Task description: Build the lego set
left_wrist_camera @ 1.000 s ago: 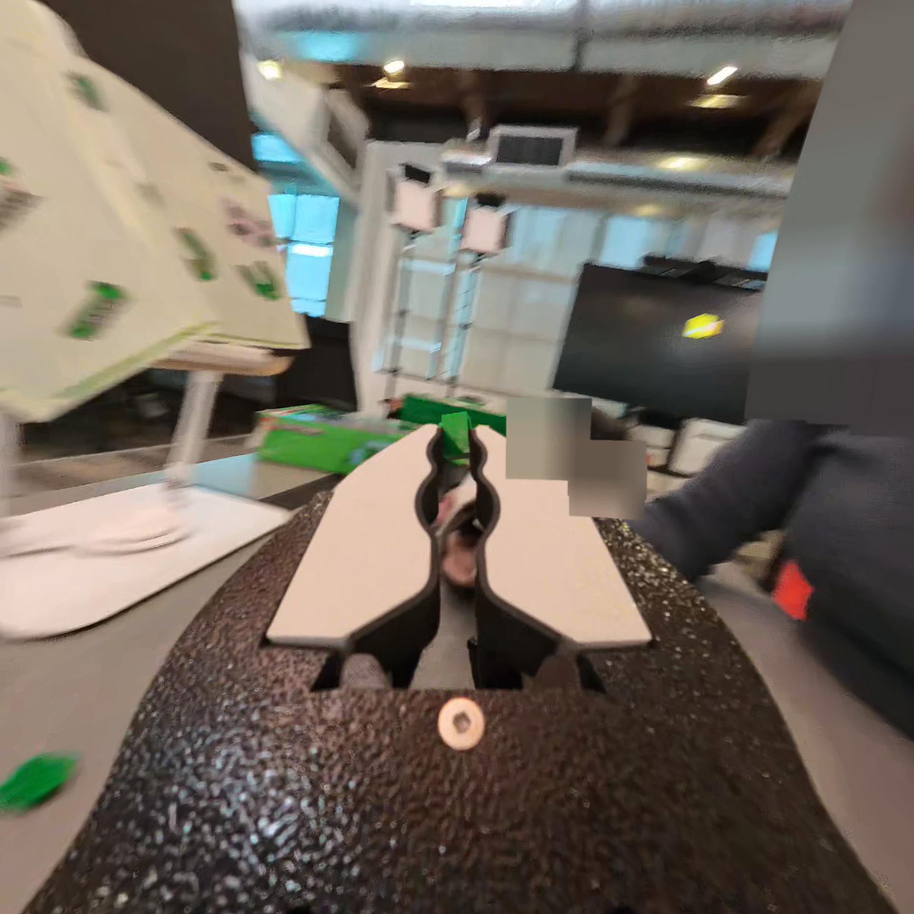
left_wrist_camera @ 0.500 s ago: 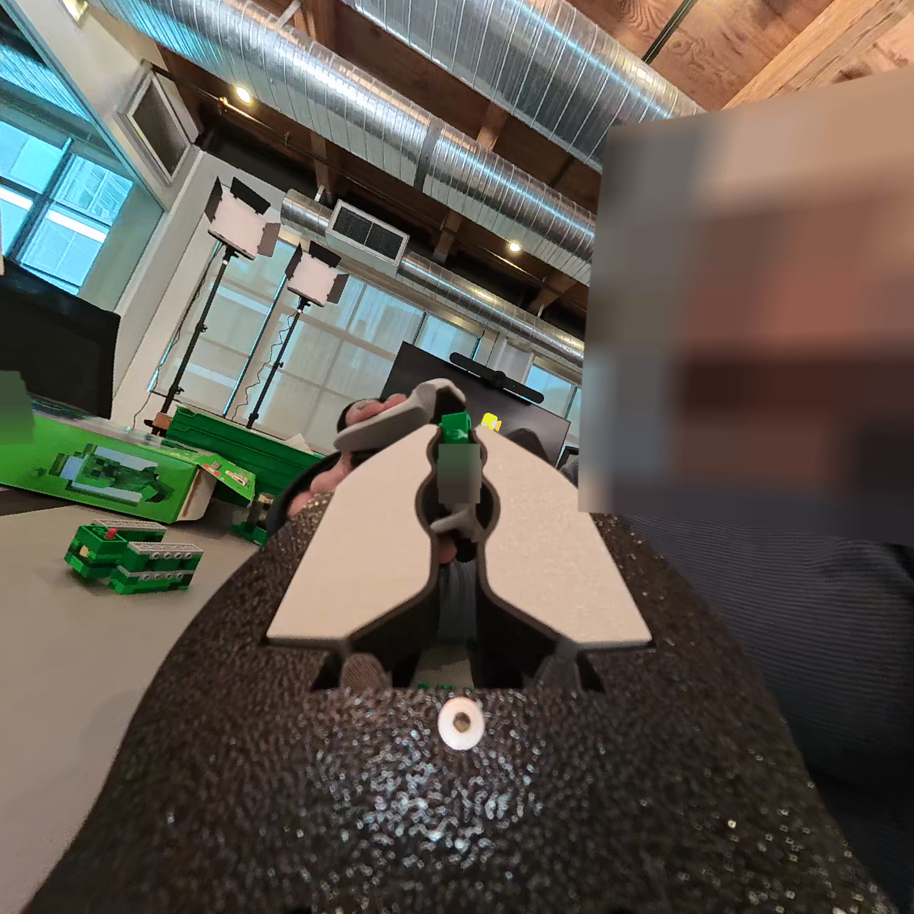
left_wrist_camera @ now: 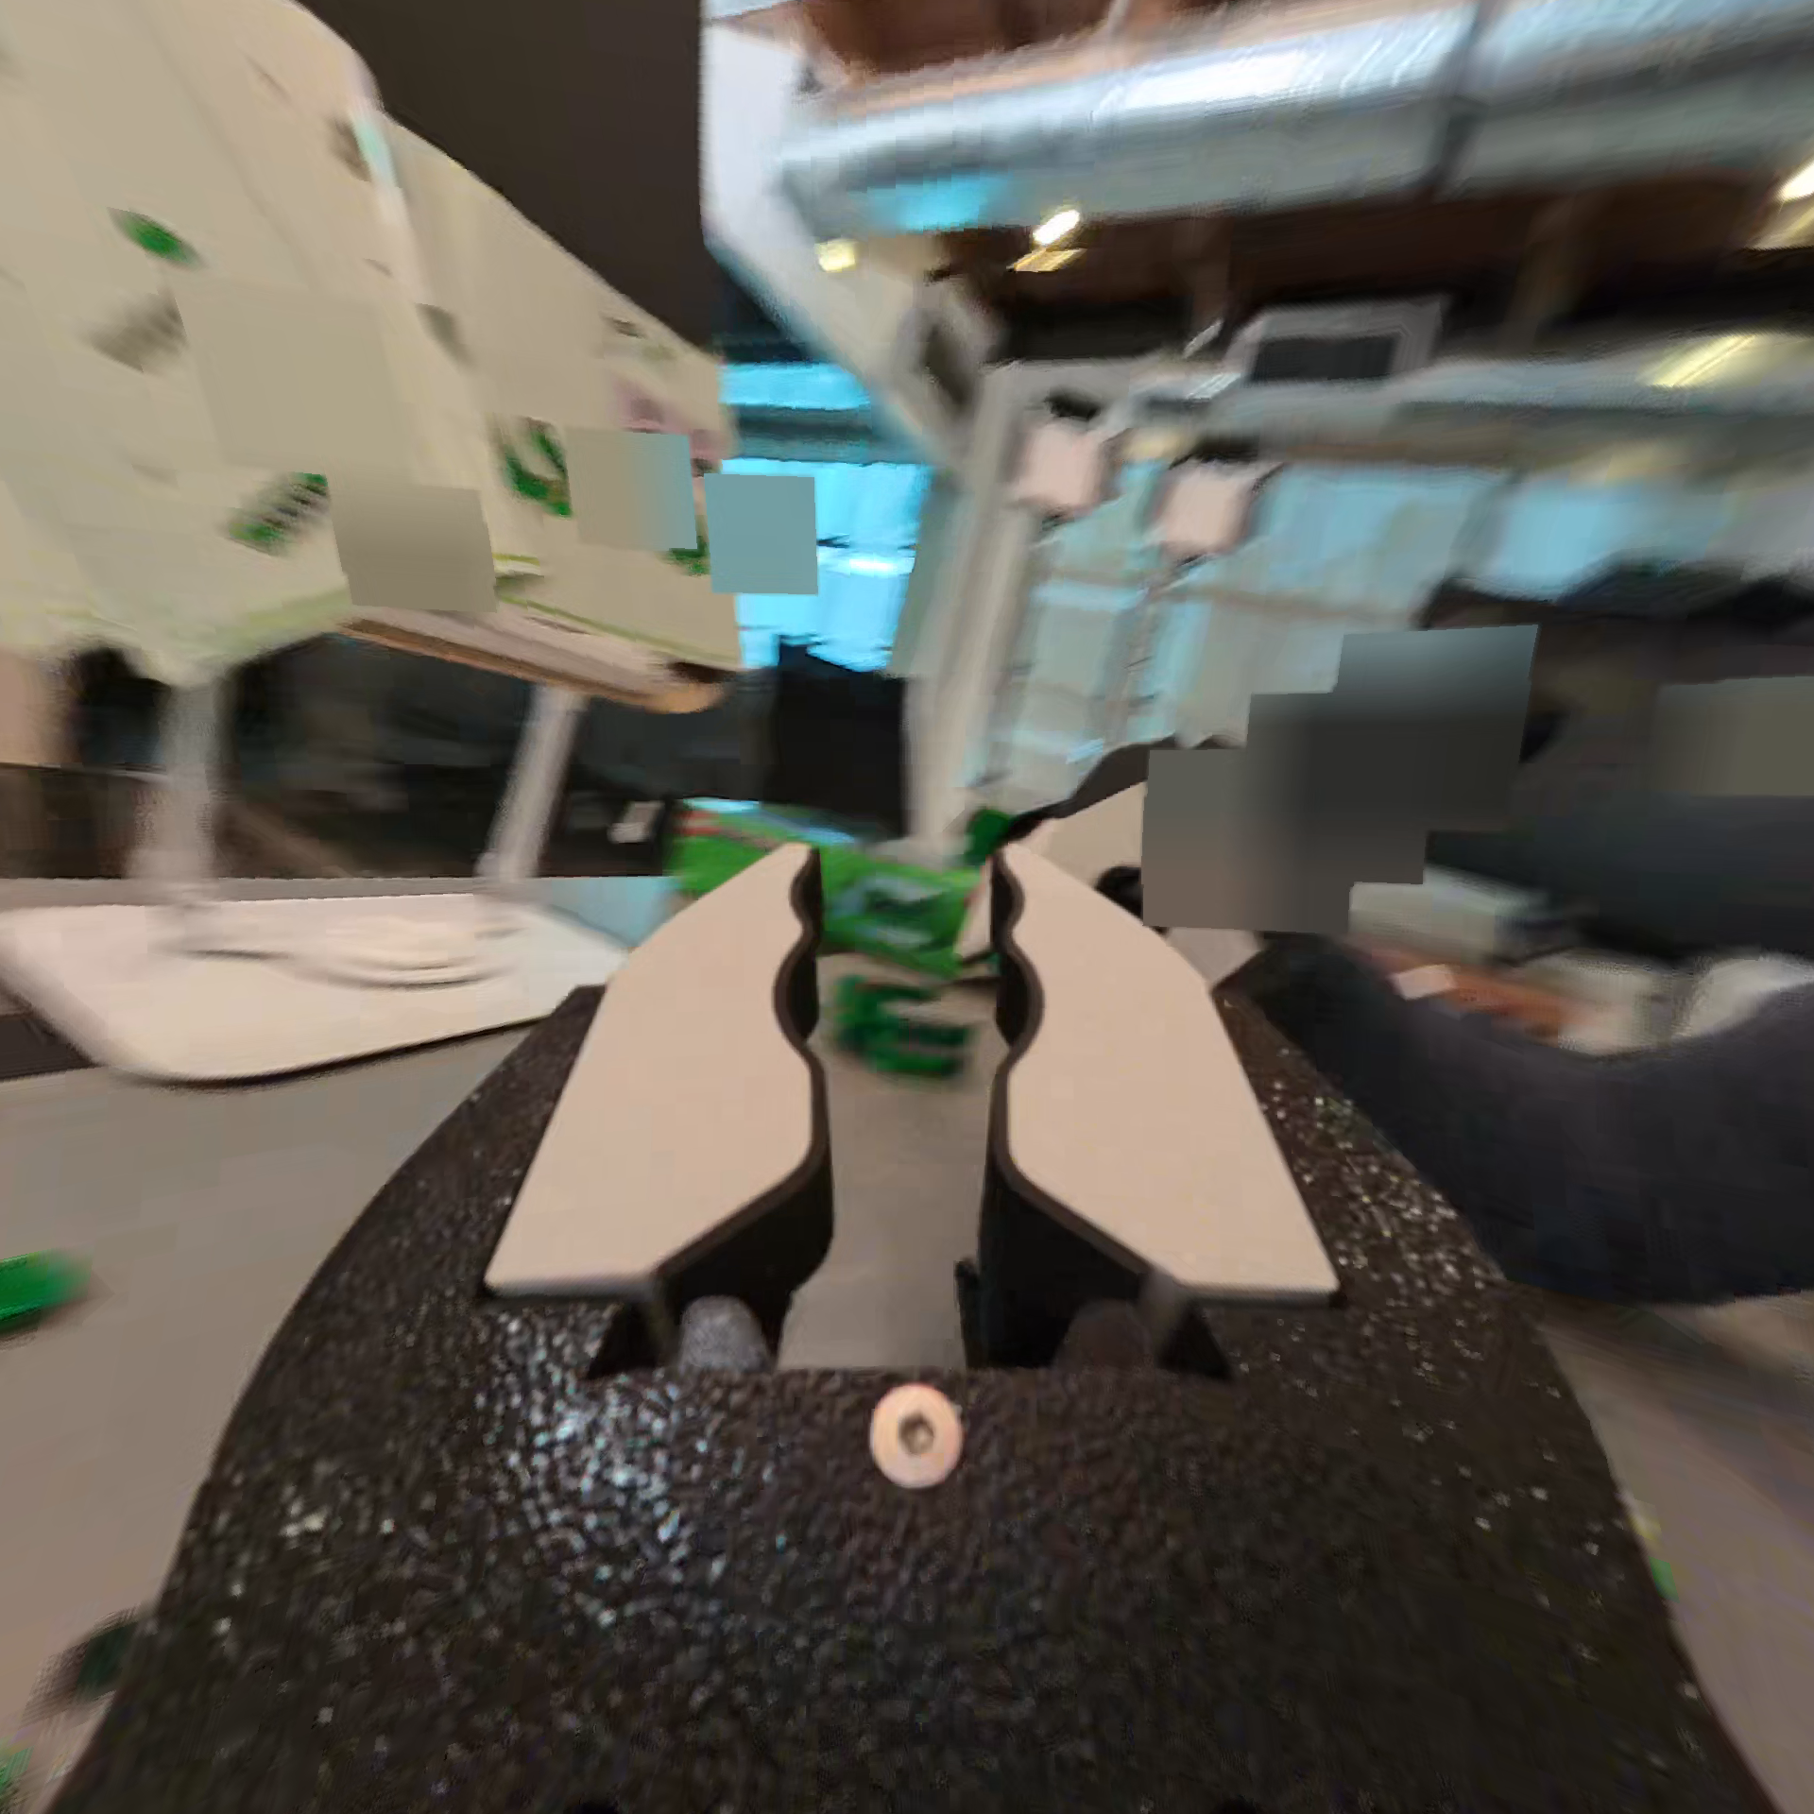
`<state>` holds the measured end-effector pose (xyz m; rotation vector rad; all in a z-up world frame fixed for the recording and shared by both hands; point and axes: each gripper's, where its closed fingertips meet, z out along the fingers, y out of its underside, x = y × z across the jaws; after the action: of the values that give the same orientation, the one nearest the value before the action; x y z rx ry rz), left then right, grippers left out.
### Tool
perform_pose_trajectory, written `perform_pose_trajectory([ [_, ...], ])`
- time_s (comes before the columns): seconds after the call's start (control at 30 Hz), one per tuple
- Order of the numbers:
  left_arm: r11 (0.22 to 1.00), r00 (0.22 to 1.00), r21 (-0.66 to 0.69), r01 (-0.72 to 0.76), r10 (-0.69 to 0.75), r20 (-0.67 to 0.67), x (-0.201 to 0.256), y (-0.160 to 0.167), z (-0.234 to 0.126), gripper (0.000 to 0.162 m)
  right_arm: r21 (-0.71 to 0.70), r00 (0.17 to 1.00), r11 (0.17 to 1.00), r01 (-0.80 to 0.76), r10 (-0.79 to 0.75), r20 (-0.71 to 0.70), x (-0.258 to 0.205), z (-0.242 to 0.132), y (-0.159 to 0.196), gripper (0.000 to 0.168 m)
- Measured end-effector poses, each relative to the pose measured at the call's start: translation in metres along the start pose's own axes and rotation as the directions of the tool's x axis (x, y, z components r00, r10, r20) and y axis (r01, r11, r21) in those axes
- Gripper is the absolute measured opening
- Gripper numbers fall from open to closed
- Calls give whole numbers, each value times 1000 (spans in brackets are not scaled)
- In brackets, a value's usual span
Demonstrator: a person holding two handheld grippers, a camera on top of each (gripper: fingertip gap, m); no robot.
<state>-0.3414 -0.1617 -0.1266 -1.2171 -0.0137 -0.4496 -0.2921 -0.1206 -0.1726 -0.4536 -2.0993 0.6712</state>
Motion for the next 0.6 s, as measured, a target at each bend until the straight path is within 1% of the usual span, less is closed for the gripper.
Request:
perform_pose_trajectory([
  [0.03,994,989,-33,-108,111,100,-10,1,-5,30,-93,996,995,-21,29,80,-7,0,17,17],
  [0.07,979,961,-72,-193,203,189,-19,0,-9,26,-220,986,975,-34,70,154,-13,-1,36,17],
  [0.1,960,926,-112,-257,278,257,-26,-1,-13,25,-363,966,931,-35,125,228,-19,-3,56,17],
  [0.17,916,856,-179,-359,399,329,-33,-2,-16,21,-602,917,798,7,235,323,-27,-11,88,17],
  [0.2,894,821,-201,-401,448,354,-35,-4,-17,19,-693,901,720,46,270,340,-25,-15,98,17],
  [0.27,856,761,-216,-469,516,393,-36,-12,-21,17,-816,867,567,114,344,361,-21,-21,109,17],
  [0.3,845,737,-213,-491,533,416,-38,-17,-24,17,-869,844,472,148,398,359,-21,-27,113,17],
  [0.37,835,701,-207,-510,543,461,-43,-25,-32,16,-935,814,276,223,474,335,-20,-39,123,16],
  [0.4,830,684,-208,-518,548,481,-46,-29,-37,16,-943,798,215,253,505,329,-21,-41,126,16],
  [0.47,816,653,-216,-536,563,507,-52,-36,-46,16,-945,765,154,288,557,323,-27,-39,130,17],
  [0.53,806,630,-223,-548,573,524,-56,-42,-52,16,-941,759,104,321,566,322,-30,-37,135,17],
  [0.6,809,627,-218,-546,567,534,-59,-45,-56,15,-938,748,92,335,580,324,-35,-34,136,17],
])
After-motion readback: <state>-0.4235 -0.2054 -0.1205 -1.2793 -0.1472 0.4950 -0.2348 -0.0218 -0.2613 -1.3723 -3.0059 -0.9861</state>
